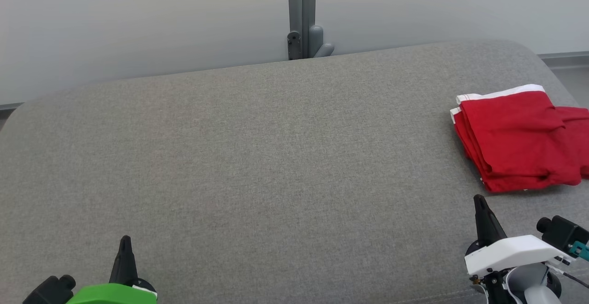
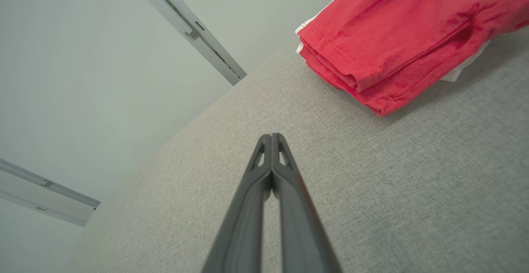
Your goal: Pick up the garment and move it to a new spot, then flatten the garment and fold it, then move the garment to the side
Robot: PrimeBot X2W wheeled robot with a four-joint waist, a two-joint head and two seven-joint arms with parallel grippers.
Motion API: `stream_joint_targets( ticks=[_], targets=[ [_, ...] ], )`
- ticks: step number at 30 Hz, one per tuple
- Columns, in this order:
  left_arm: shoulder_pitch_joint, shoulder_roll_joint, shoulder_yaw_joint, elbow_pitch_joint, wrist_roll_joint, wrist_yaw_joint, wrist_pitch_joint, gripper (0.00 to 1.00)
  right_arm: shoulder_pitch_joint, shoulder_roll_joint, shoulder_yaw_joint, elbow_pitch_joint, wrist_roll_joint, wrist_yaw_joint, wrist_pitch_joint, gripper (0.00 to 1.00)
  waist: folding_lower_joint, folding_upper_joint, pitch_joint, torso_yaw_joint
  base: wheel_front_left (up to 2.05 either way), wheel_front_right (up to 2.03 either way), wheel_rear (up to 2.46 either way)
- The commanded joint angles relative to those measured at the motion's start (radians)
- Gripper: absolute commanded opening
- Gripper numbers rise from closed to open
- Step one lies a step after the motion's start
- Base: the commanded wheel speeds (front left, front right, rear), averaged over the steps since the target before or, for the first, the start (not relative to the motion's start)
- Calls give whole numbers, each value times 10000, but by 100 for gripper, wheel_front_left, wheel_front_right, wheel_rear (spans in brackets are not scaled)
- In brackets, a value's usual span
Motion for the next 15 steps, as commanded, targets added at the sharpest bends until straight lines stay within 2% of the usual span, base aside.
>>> stream_joint_targets(
  ticks=[1,15],
  targets=[
    [-274,84,38,-150,-380,-46,73,0,-235,-74,-41,-170,414,-7,78,0,0,35,2,5,0,0,0],
    [-480,105,79,-315,-2050,-115,498,0,-297,-89,-125,-267,2483,-7,525,0,0,47,26,52,0,0,0]
  ],
)
